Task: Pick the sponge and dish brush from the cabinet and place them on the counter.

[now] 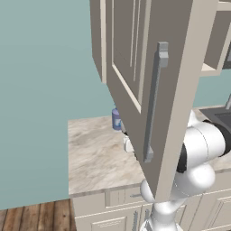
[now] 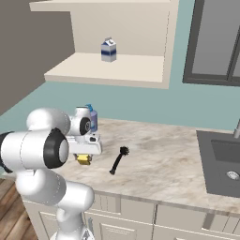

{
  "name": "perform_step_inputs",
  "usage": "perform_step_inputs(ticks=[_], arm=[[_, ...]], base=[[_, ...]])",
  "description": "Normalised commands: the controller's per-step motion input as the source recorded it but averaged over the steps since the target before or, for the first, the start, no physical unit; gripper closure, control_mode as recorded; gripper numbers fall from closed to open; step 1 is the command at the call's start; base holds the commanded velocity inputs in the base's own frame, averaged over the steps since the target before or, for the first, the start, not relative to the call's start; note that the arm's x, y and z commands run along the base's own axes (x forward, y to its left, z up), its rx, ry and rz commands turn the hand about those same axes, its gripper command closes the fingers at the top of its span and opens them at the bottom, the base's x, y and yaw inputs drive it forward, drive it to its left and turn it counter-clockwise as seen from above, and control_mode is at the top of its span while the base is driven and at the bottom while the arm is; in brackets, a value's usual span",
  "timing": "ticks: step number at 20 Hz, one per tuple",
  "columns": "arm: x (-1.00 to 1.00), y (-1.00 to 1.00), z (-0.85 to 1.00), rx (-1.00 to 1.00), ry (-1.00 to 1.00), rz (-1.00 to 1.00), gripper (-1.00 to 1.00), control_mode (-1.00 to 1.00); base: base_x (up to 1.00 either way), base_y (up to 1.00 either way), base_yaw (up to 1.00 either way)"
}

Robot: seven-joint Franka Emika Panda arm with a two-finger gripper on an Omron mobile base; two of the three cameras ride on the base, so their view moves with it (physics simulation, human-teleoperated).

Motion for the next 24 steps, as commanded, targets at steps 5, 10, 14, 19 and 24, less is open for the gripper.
perform_step_inputs(ticks=[5,10,14,19,24], arm=[[0.01,0.0,-0.08,0.0,0.0,0.02,1.0,-1.0],[0.0,0.0,-0.01,0.0,0.0,0.02,1.0,-1.0],[0.0,0.0,0.0,0.0,-0.04,0.02,1.0,-1.0],[0.02,0.0,-0.1,0.0,-0.07,0.01,1.0,-1.0],[0.16,0.0,-0.06,0.0,-0.14,0.01,1.0,-1.0]], base=[[0.0,0.0,0.0],[0.0,0.0,0.0],[0.0,0.0,0.0],[0.0,0.0,0.0],[0.0,0.0,0.0]])
